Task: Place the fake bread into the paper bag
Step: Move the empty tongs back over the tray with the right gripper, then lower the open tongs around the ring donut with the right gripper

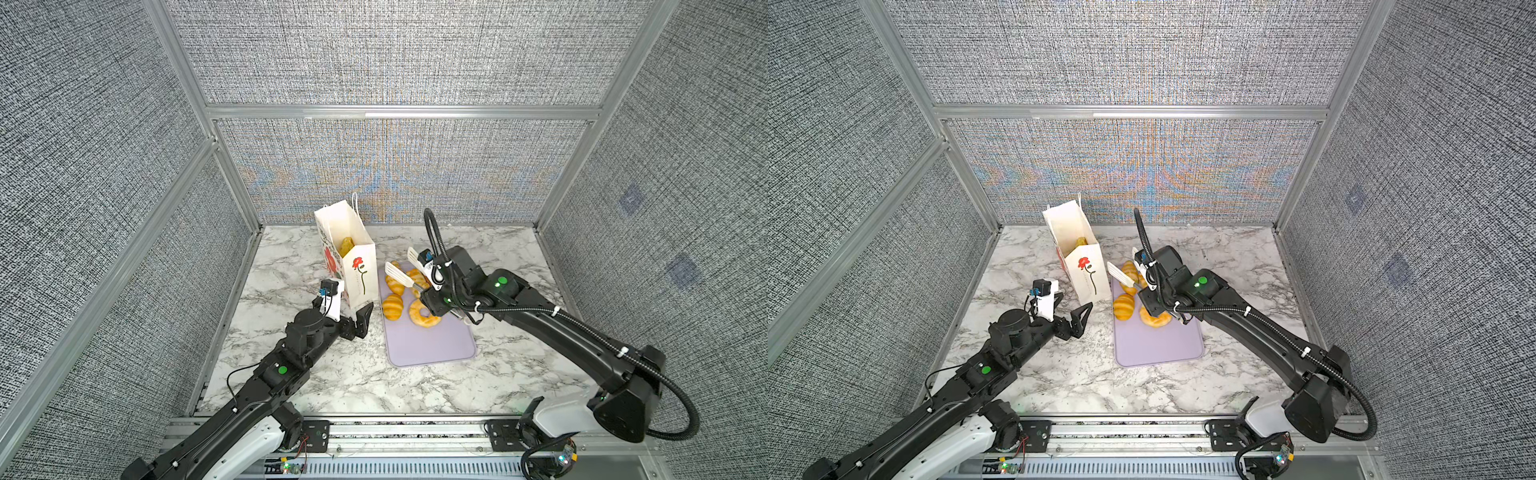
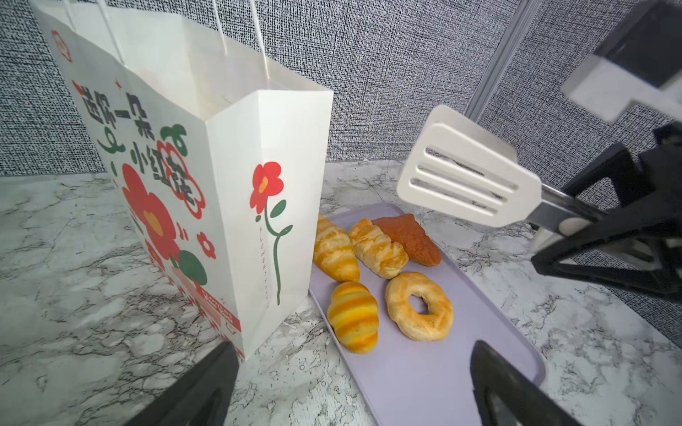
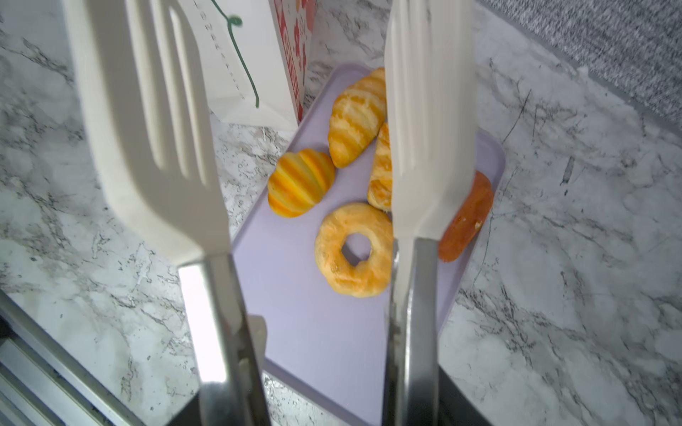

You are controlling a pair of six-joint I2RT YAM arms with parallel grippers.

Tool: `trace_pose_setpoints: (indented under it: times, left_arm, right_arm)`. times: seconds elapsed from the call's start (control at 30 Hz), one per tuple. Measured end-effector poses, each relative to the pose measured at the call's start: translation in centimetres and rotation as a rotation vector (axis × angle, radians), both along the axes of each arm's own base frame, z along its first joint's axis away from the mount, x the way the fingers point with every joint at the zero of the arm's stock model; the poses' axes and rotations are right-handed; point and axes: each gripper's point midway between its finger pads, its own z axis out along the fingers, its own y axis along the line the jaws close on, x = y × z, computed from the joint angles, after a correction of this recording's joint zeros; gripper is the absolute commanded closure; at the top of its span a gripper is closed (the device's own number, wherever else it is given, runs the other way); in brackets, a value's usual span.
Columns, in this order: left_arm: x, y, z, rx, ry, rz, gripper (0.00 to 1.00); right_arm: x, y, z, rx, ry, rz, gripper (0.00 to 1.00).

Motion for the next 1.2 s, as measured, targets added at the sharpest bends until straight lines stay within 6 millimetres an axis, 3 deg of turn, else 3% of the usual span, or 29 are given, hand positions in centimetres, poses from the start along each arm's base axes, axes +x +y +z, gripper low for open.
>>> trace_pose_setpoints:
  times: [0.23, 0.43, 0.8, 1.2]
  left_arm:
    - [-0.1, -0.6, -1.6, -0.008, 0.038, -0.003, 0.01]
    - [-0.3, -1.0, -2.8, -0.012, 0.066, -0.013, 0.01]
    - [-1.5, -1.7, -5.5, -0.04, 0.146, -0.041, 0.01]
    - [-2.7, -4.3, -8.3, -0.015, 0.223, -0.116, 0.01]
  right_arm:
    - [-1.7, -2.8, -5.1, -0.131, 0.109, -0.06, 0.5]
    - [-2.9, -4.0, -7.9, -0.213, 0.189, -0.073, 0.51]
    - [-5.2, -4.8, -10.5, -0.298, 0.277, -0.06, 0.54]
    - [-5.8, -4.4, -11.7, -0.35, 0.307, -0.042, 0.57]
